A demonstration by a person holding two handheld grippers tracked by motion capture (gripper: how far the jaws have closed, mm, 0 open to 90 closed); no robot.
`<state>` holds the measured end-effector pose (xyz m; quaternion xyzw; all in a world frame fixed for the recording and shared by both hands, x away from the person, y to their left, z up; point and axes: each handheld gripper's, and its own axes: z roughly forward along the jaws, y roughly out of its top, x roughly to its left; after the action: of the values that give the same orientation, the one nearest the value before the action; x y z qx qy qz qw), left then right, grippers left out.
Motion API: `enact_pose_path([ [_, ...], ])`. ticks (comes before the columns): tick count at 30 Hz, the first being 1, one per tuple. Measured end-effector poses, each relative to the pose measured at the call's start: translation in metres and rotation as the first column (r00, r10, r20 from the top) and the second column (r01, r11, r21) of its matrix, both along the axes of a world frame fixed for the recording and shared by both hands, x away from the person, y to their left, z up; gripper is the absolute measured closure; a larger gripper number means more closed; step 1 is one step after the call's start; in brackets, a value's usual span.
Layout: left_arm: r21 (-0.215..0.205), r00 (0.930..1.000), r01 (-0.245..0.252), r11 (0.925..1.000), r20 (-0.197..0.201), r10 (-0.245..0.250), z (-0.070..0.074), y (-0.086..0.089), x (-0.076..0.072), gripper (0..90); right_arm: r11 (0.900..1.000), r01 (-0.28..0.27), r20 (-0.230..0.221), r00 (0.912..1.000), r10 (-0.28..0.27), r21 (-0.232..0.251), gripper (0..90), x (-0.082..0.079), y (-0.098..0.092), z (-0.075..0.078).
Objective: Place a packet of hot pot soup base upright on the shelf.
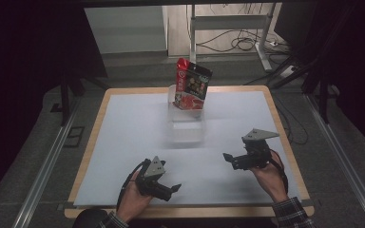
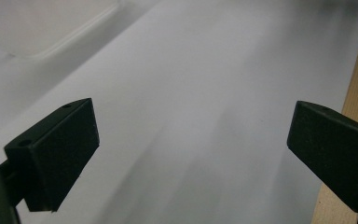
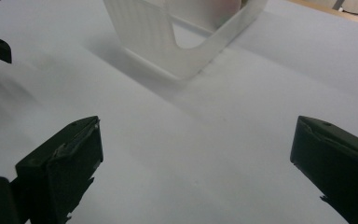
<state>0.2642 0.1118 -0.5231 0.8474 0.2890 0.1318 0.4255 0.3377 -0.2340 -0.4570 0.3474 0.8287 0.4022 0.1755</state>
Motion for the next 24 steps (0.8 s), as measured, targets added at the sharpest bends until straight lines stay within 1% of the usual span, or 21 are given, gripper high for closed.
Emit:
enact_pose_path([
  [4, 0.003, 1.0000, 0.001, 1.0000, 0.000, -0.001, 0.000, -0.001, 0.000, 2.0, 1.000, 0.008, -0.007, 0.9999, -0.008, 0.007, 2.4, -0.005, -0.005, -0.003],
  [6, 0.009, 1.0000, 0.001, 1.0000, 0.001, -0.001, -0.001, -0.001, 0.000, 2.0, 1.000, 0.019, -0.010, 0.9998, -0.019, -0.003, 2.4, -0.010, -0.010, -0.006],
  [9, 0.016, 1.0000, 0.000, 0.9999, 0.000, 0.000, -0.001, -0.002, 0.000, 2.1, 1.000, 0.026, -0.008, 0.9996, -0.026, -0.001, 2.3, -0.014, -0.015, -0.008],
  [13, 0.026, 1.0000, 0.002, 0.9997, 0.001, -0.002, -0.002, -0.003, 0.000, 2.1, 0.999, 0.037, 0.002, 0.9993, -0.037, -0.005, 2.3, -0.020, -0.023, -0.011],
  [24, 0.031, 1.0000, 0.003, 0.9995, 0.000, -0.003, -0.003, -0.004, 0.000, 2.0, 0.998, 0.060, 0.020, 0.9981, -0.059, -0.022, 2.2, -0.033, -0.035, -0.016],
])
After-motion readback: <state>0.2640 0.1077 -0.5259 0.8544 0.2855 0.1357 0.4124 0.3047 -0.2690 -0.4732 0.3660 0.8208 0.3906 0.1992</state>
